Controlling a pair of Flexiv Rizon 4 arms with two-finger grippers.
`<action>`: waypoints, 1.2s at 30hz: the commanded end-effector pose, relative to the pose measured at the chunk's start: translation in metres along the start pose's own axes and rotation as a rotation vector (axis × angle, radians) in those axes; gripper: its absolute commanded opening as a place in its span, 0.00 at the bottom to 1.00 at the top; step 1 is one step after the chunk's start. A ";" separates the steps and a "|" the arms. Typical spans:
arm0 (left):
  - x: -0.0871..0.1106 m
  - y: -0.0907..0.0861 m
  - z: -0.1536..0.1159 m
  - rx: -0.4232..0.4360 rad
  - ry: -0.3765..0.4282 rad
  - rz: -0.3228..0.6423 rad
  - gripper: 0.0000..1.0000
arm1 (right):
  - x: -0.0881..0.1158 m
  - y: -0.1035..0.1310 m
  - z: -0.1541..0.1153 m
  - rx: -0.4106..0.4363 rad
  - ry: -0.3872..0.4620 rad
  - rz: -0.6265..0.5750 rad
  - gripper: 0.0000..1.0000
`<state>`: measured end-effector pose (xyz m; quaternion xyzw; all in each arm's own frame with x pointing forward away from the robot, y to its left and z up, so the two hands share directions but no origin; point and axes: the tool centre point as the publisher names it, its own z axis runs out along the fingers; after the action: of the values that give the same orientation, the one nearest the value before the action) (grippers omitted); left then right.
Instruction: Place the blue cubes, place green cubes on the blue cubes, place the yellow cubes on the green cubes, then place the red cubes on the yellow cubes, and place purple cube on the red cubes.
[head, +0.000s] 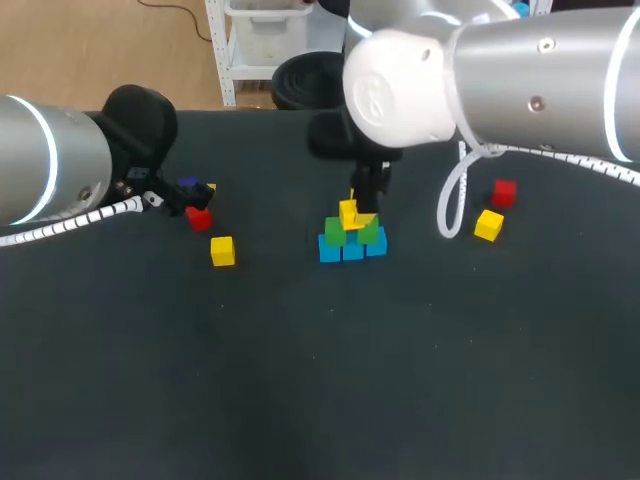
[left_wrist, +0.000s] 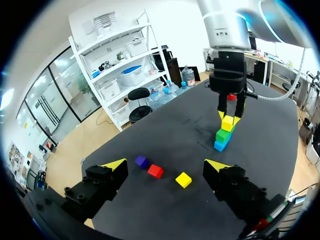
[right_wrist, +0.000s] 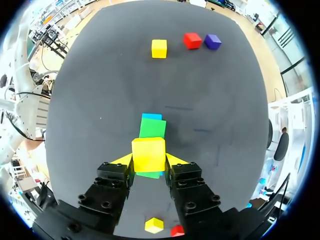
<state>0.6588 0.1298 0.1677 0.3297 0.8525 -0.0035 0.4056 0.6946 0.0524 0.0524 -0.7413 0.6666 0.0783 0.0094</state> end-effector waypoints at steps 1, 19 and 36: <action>0.001 -0.001 0.001 -0.003 -0.003 -0.002 1.00 | 0.001 0.000 0.002 0.001 -0.001 0.002 0.00; 0.001 -0.001 0.001 -0.003 -0.003 -0.002 1.00 | -0.002 0.000 0.005 -0.010 -0.008 -0.007 1.00; 0.001 -0.001 0.001 -0.003 -0.003 -0.002 1.00 | -0.007 -0.001 -0.001 0.011 -0.035 0.003 1.00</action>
<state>0.6588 0.1298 0.1677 0.3297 0.8525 -0.0035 0.4056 0.6974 0.0583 0.0541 -0.7385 0.6680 0.0886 0.0227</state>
